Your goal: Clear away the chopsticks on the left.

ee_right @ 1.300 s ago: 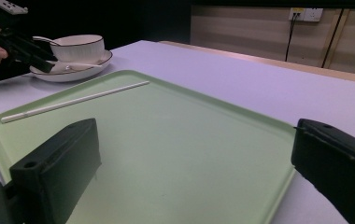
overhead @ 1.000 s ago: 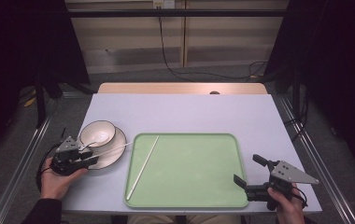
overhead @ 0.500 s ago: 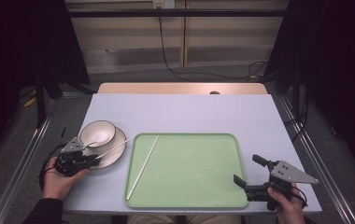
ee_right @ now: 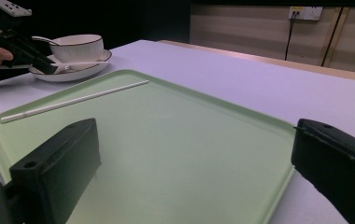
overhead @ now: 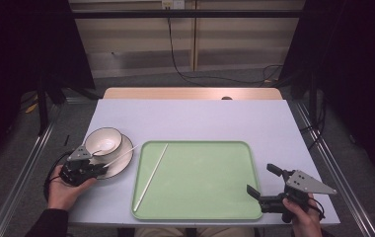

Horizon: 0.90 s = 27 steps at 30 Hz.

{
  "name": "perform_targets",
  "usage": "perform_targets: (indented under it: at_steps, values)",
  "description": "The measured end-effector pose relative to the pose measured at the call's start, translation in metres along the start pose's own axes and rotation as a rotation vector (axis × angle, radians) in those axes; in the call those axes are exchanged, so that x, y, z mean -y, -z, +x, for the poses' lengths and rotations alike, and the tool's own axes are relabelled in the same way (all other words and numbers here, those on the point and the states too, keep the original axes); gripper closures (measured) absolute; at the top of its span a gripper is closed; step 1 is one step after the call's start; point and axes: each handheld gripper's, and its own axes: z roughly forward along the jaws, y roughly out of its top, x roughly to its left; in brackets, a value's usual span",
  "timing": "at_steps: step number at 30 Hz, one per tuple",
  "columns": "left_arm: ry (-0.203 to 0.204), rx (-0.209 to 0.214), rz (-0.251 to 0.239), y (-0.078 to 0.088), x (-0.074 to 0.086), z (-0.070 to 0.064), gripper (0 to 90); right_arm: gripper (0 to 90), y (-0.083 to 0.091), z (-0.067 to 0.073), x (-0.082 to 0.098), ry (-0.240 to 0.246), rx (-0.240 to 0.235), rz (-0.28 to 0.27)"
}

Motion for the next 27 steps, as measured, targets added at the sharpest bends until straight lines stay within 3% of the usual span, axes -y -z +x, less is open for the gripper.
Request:
perform_targets:
  at_steps: [3, 8, 13, 16, 20, 25, 27]
  values:
    - [0.010, -0.015, 0.001, 0.001, -0.001, 0.000, 82.2, 1.1, 0.000, 0.000, 0.000, 0.001, 0.001, 0.001]
    - [0.003, 0.013, -0.014, 0.002, -0.002, -0.001, 84.4, 1.1, 0.000, 0.000, 0.000, -0.007, 0.002, 0.000]
    - [0.000, 0.020, -0.006, 0.003, -0.003, -0.003, 84.8, 1.1, 0.000, 0.000, 0.000, 0.000, 0.000, 0.003]
    - [0.006, 0.000, -0.018, 0.004, -0.003, -0.003, 85.1, 1.1, 0.000, 0.000, 0.000, -0.002, -0.001, 0.003]
    - [0.000, 0.018, -0.019, 0.005, -0.005, -0.005, 85.1, 1.1, 0.000, 0.000, 0.000, -0.004, 0.001, 0.000]
    - [0.007, 0.022, -0.031, 0.006, -0.006, -0.008, 85.1, 1.1, 0.000, 0.000, 0.000, 0.001, 0.000, 0.001]
    - [-0.001, 0.035, -0.060, 0.008, -0.006, -0.011, 85.0, 1.1, 0.000, 0.000, 0.000, 0.000, 0.001, 0.001]
